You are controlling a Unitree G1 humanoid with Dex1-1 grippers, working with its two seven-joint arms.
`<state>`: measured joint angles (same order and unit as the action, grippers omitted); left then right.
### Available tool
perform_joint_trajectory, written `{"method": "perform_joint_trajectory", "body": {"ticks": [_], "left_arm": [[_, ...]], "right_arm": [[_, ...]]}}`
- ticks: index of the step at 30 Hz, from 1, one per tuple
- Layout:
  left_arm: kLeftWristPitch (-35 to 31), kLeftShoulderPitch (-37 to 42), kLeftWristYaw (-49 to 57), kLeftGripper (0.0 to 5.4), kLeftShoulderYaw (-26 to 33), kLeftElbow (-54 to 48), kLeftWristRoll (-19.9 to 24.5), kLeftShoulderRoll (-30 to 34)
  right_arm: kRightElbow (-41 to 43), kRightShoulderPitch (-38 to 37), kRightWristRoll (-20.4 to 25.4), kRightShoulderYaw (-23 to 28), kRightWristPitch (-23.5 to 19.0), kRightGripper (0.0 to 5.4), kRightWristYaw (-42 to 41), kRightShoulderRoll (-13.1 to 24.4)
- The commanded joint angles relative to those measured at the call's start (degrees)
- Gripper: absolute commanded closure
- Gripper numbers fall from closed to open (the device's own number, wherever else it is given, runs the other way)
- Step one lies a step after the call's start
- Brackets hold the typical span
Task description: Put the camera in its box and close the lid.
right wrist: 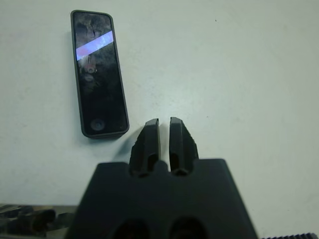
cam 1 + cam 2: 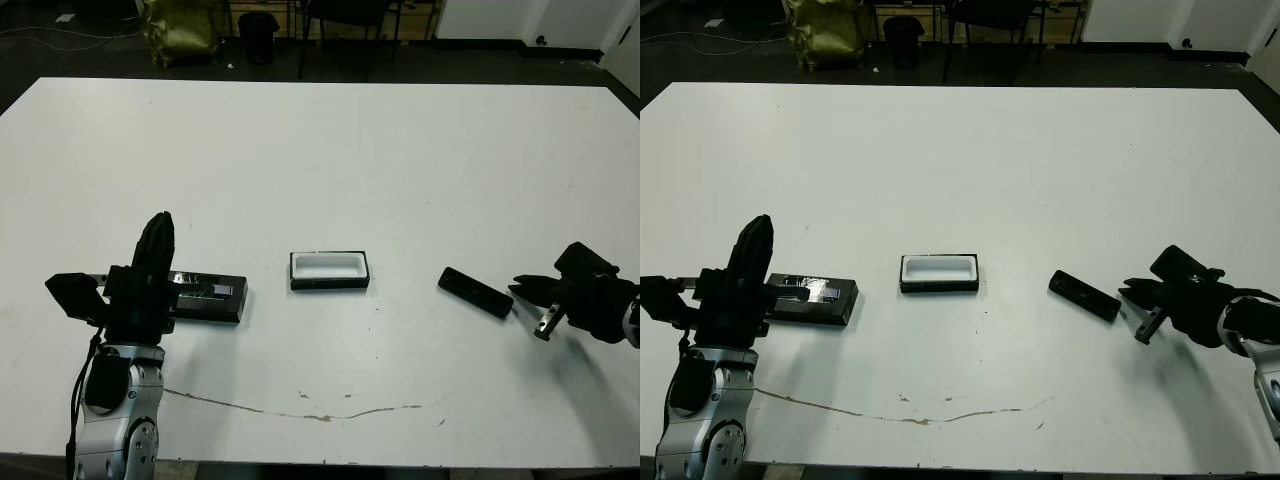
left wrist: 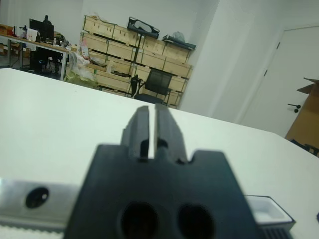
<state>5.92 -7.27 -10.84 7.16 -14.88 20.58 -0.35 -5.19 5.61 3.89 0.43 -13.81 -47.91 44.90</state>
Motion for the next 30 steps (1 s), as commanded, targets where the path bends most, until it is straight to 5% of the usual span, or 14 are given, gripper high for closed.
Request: {"method": "perform_joint_trajectory", "body": {"ticks": [1,11,14,21,30], "left_arm": [[-0.6,-0.9,0.2,5.38,-0.1,0.5,-0.3,0.1],[-0.8,-1.2,0.2,5.38,-0.3,0.2,0.1,0.1],[-0.6,-1.1,0.3,5.38,-0.2,0.4,0.0,0.1],[-0.5,-1.0,0.2,5.38,-0.1,0.6,-0.2,0.3],[-0.8,-1.1,0.2,5.38,-0.2,0.3,0.0,0.2]], "right_arm": [[-0.1,-1.4,0.7,0.8,0.2,5.4,0.1,-0.3],[1.1,-1.0,1.9,4.6,0.2,5.4,-0.8,1.1],[-0.4,-0.9,2.0,3.9,2.1,5.4,-1.6,0.9],[3.3,-2.5,1.4,1.7,-1.6,5.4,-1.2,0.8],[-2.8,-0.7,3.2,-0.3,0.4,5.4,-4.0,-1.4]]}}
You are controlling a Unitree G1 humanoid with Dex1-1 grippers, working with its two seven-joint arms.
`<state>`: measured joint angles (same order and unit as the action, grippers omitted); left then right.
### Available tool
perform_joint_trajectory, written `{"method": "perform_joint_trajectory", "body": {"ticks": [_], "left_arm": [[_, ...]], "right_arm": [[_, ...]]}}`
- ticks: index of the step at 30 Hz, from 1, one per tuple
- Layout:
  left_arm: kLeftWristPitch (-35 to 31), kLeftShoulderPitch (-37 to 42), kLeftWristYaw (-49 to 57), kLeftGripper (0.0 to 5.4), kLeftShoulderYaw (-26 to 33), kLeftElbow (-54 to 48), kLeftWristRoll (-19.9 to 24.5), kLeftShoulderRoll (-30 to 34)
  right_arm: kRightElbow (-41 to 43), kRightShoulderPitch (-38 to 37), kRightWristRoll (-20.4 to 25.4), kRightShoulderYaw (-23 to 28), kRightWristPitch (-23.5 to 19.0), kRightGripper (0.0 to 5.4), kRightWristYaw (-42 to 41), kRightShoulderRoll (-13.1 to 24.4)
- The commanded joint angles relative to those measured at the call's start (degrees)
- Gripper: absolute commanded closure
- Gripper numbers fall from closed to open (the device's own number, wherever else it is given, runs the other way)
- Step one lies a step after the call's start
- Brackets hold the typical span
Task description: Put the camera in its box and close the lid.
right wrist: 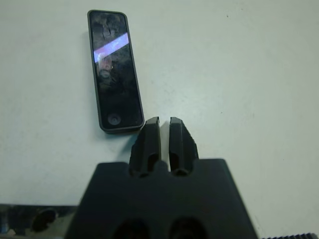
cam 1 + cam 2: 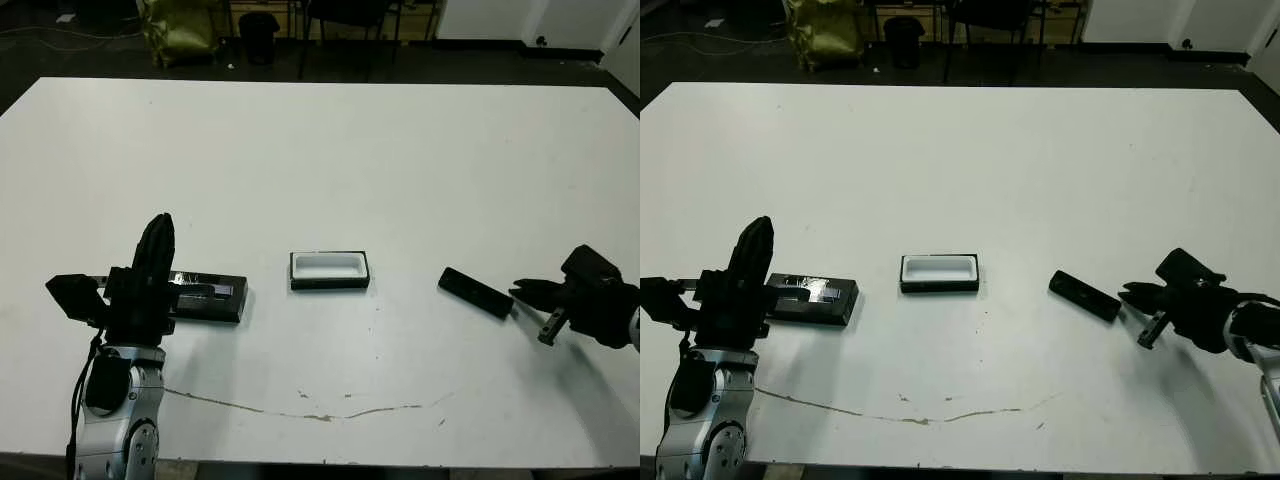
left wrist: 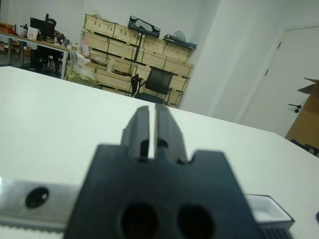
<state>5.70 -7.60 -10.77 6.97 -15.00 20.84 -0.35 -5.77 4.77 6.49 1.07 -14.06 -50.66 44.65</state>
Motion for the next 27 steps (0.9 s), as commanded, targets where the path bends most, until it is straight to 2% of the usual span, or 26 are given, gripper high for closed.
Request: {"method": "perform_joint_trajectory", "body": {"ticks": [1,7,14,18,22,27], "left_arm": [[-0.7,-0.8,0.3,5.38,0.0,0.3,-0.3,0.2],[-0.3,-0.7,0.3,5.38,0.0,0.6,-0.5,0.0],[-0.5,-0.9,0.3,5.38,-0.1,0.4,-0.5,0.1],[-0.5,-0.9,0.0,5.38,-0.1,0.4,-0.3,0.2],[0.0,-0.8,-0.1,5.38,0.0,0.8,-0.5,0.2],[0.5,-0.7,-0.2,5.38,0.0,1.2,-0.7,0.3]], "right_arm": [[-3.0,0.3,0.8,-1.0,1.3,5.4,-1.6,-1.3],[-5.1,0.3,0.3,-2.1,3.0,5.4,-1.8,-2.0],[-1.8,-1.2,0.5,-2.4,0.3,5.4,-0.6,-1.6],[-0.5,-2.0,1.2,-2.2,0.6,5.4,-0.8,-1.7],[4.2,-3.4,1.8,-2.0,-3.5,5.4,-0.1,-1.2],[6.9,-4.3,2.1,-2.0,-4.8,5.4,-0.1,-0.9]]}}
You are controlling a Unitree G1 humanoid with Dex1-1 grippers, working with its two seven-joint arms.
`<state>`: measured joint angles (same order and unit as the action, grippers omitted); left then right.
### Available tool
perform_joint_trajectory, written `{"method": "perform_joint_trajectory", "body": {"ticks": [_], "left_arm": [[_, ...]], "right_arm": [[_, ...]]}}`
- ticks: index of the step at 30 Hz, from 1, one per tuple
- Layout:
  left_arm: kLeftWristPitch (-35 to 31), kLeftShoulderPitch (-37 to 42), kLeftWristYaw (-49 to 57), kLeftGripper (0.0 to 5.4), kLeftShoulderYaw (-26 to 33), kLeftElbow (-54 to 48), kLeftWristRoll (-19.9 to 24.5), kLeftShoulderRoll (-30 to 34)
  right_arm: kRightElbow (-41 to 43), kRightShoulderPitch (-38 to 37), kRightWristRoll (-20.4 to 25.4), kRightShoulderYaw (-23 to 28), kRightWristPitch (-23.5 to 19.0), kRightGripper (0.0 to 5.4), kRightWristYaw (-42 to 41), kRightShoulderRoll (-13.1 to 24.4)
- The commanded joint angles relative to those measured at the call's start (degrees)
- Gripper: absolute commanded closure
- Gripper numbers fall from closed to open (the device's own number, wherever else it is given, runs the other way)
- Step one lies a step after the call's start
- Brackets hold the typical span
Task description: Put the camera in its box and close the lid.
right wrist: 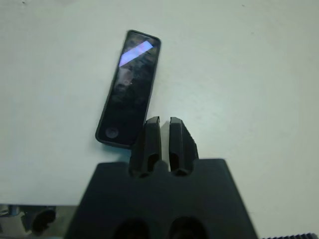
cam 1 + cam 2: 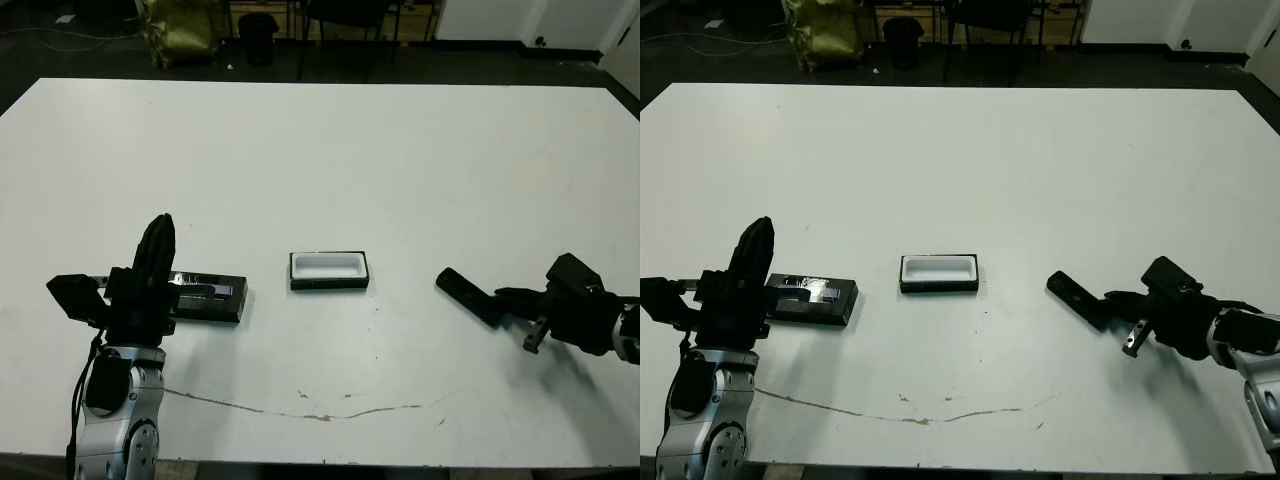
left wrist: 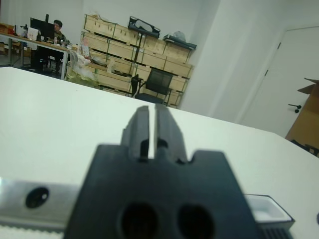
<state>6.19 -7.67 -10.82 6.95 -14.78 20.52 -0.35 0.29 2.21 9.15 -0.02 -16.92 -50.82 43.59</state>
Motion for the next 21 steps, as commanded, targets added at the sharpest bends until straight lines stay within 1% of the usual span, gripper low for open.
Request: {"method": "perform_joint_trajectory", "body": {"ticks": [1,4,6,13,16,21], "left_arm": [[0.0,-0.7,-0.1,5.38,0.0,1.0,-0.4,0.2],[-0.6,-0.9,0.5,5.38,-0.1,0.4,-0.6,0.0],[-1.1,-1.0,1.0,5.38,-0.2,-0.1,-0.5,-0.1],[-0.2,-0.8,0.2,5.38,-0.2,0.7,-0.2,0.1],[-0.1,-0.8,0.2,5.38,-0.1,0.8,-0.6,0.2],[0.0,-0.7,-0.1,5.38,-0.1,0.9,-0.1,0.2]], "right_arm": [[1.5,-1.9,-0.8,-1.0,-2.0,5.4,0.3,0.2],[1.4,-2.1,-0.5,-1.0,-1.8,5.4,0.3,-0.2],[1.5,-2.2,0.6,-0.7,-2.0,5.4,-0.2,-0.5],[2.3,-2.3,0.6,-1.1,-3.4,5.4,0.2,-0.1],[1.3,-2.1,1.6,-0.8,-2.7,5.4,-0.7,-0.4],[0.7,-2.1,0.8,-1.1,-2.7,5.4,0.2,-0.5]]}}
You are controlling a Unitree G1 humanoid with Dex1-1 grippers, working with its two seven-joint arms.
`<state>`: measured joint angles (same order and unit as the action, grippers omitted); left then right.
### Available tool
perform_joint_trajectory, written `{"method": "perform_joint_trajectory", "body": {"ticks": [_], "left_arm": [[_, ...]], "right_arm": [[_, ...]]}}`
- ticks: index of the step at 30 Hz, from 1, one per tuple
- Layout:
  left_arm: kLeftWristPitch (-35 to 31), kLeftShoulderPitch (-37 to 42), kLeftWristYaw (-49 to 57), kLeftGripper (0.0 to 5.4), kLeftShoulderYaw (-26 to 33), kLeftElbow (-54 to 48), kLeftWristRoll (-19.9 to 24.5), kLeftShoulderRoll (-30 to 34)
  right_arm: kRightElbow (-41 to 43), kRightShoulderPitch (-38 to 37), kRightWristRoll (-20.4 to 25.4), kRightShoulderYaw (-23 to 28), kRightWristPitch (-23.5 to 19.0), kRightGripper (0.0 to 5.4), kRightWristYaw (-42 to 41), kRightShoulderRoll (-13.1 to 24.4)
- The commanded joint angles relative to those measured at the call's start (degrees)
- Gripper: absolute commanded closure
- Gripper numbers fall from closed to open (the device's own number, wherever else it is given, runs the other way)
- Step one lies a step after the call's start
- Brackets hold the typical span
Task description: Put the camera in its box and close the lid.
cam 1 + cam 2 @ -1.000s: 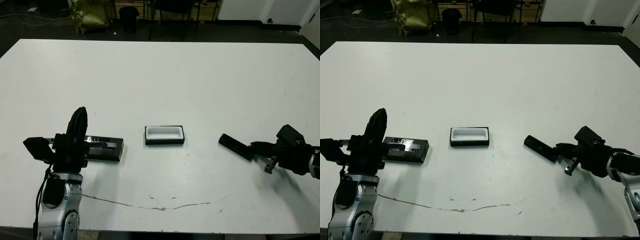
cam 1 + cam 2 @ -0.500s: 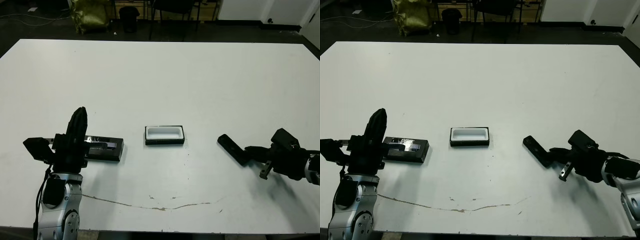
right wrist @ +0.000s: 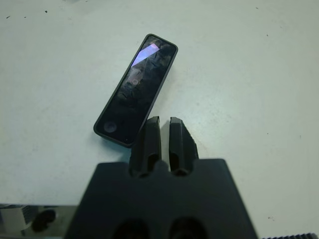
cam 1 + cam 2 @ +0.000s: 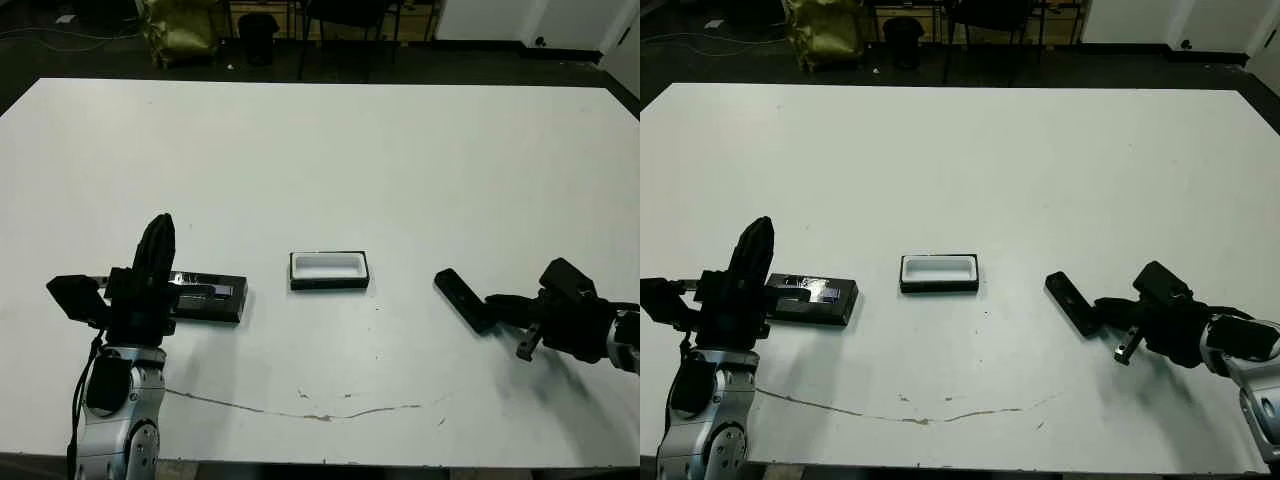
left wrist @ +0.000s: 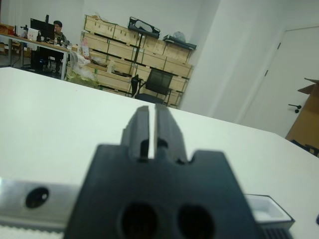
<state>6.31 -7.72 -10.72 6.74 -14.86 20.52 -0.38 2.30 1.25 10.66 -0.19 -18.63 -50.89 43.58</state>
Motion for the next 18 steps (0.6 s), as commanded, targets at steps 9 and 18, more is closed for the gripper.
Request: {"method": "perform_joint_trajectory", "body": {"ticks": [9,18], "left_arm": [[-1.1,-1.0,0.5,5.38,-0.1,0.2,-0.4,0.2],[-0.6,-0.9,0.4,5.38,-0.2,0.6,-0.5,0.1]], "right_arm": [[-1.5,-4.9,-2.6,5.5,7.2,5.4,14.2,-7.2],[13.0,-8.5,-7.6,9.2,3.1,5.4,30.0,-13.3]]}}
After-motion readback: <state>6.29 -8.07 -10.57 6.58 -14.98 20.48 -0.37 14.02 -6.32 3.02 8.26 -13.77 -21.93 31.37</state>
